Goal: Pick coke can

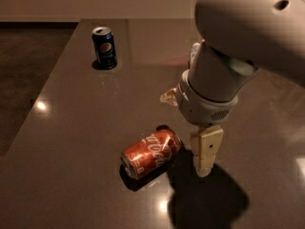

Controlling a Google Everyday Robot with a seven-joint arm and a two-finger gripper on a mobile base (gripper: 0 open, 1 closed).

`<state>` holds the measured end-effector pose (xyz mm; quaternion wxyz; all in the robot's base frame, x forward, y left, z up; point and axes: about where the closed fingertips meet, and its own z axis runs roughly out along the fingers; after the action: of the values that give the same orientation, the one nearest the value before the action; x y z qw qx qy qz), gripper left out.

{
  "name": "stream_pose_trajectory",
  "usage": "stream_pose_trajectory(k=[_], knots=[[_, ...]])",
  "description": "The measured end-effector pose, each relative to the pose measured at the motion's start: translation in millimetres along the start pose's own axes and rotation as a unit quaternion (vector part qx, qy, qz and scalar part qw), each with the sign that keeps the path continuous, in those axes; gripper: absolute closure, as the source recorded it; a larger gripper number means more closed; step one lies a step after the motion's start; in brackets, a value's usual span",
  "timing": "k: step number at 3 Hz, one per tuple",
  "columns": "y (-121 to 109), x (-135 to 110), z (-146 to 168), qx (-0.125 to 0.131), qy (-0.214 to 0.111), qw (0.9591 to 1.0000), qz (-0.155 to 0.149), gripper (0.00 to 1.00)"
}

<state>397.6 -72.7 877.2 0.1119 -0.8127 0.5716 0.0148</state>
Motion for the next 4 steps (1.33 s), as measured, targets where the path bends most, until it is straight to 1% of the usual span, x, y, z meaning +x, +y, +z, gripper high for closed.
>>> stream_pose_trajectory(k=[1, 2, 3, 4], knots=[[5.7, -23.5, 11.9, 0.013, -0.007, 0.9994, -0.030, 0.00], [8.1, -39.6, 28.3, 0.007, -0.007, 0.9986, -0.053, 0.00], [4.2, -44.6, 41.3, -0.012, -0.001, 0.9979, -0.064, 0.18], [-1.6, -44.7, 42.5, -0.024, 0.005, 0.9976, -0.066, 0.42]])
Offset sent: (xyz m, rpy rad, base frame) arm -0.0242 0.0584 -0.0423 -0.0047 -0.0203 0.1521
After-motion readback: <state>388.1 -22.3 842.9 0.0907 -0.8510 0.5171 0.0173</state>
